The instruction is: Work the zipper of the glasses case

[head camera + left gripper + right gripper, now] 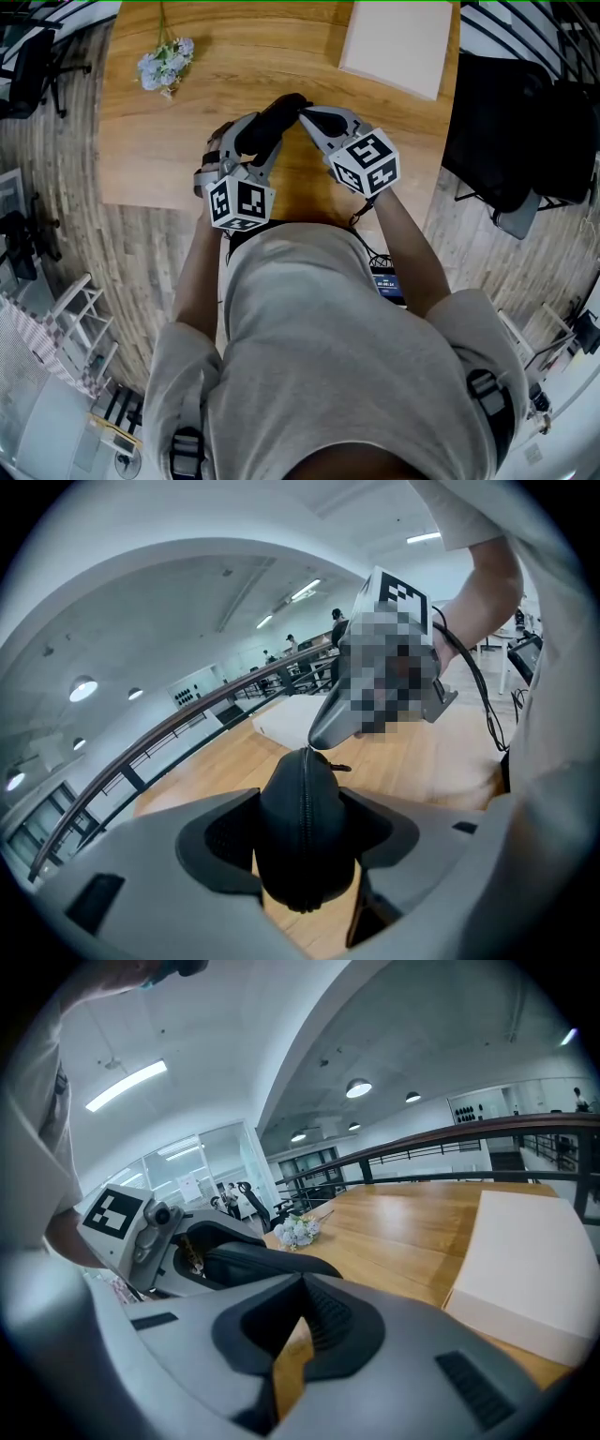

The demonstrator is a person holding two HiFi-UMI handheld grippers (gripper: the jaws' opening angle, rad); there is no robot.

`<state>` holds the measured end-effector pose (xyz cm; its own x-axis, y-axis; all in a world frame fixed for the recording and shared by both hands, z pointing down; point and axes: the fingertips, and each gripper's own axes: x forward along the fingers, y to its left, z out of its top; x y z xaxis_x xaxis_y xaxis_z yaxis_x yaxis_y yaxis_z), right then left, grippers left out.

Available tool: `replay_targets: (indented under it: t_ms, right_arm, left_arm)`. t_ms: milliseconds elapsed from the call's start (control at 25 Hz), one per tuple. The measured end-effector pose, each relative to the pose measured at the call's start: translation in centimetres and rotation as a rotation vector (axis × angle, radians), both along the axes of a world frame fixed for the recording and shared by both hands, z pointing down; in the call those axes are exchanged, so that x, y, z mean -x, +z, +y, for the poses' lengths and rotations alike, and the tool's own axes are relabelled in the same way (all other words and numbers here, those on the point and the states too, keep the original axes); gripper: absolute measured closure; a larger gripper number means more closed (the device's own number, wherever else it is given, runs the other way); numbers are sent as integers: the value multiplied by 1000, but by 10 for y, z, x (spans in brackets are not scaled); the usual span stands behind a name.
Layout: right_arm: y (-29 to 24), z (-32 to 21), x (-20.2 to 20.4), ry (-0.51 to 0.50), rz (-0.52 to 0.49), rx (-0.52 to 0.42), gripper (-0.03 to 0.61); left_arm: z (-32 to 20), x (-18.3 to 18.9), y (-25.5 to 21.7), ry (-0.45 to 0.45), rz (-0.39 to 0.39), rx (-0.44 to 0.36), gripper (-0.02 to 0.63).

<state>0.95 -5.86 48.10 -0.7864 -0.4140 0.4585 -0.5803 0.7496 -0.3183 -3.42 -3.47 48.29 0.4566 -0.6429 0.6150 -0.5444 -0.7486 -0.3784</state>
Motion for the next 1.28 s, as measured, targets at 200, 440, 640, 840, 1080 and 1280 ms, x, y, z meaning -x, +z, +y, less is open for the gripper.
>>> replay_targets:
  t_ms: [200, 440, 640, 840, 1080, 1280]
  right_arm:
    - [-10, 4, 4, -11, 4, -26, 554]
    - [-17, 12, 15, -34, -18, -34, 554]
    - [-17, 14, 17, -42, -11, -40, 554]
    - [-22, 17, 21, -55, -5, -59, 554]
    - [-25, 21, 26, -81, -6, -70, 554]
    - [-25, 25, 29, -109, -3, -81, 554]
  left_arm:
    - [-2, -2, -2, -15, 24, 8, 344]
    - [-5, -2, 0, -27, 28, 21, 344]
    - [-5, -1, 1, -31, 29, 25, 344]
    - [-7, -3, 0, -37, 33, 25, 344]
    - [-9, -5, 2, -37, 28, 38, 344]
    - [-9, -8, 5, -44, 29, 53, 344]
